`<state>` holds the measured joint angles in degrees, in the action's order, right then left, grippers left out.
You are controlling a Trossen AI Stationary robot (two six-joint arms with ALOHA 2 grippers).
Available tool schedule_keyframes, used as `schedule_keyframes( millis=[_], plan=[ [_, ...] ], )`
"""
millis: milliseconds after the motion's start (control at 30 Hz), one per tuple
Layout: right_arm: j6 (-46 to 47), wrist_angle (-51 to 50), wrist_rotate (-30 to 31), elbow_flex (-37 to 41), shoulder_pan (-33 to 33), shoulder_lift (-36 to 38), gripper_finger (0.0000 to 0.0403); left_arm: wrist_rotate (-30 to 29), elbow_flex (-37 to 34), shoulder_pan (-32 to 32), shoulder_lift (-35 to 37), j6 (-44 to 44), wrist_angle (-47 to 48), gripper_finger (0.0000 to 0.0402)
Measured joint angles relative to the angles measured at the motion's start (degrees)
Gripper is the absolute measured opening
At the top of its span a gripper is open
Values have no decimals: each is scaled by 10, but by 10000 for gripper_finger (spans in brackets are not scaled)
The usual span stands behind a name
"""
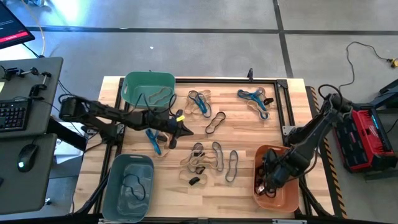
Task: Sort rubber bands into baskets
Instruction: Put the black rubber band into the orange bin
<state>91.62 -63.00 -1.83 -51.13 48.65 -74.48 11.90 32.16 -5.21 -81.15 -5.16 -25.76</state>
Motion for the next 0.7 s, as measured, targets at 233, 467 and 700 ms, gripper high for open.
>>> schedule_keyframes(
  millis=[233, 467, 700],
  plan=[
    [-12, -5, 3, -15, -8, 0, 171, 0, 63, 7, 61, -46, 238, 0],
    [-17, -21, 37, -41, -8, 0, 183, 0, 102, 45, 95, -75, 456, 12],
    [-21, -57, 79, -72, -8, 0, 184, -54, 103, 78, 95, -74, 551, 67]
  ],
)
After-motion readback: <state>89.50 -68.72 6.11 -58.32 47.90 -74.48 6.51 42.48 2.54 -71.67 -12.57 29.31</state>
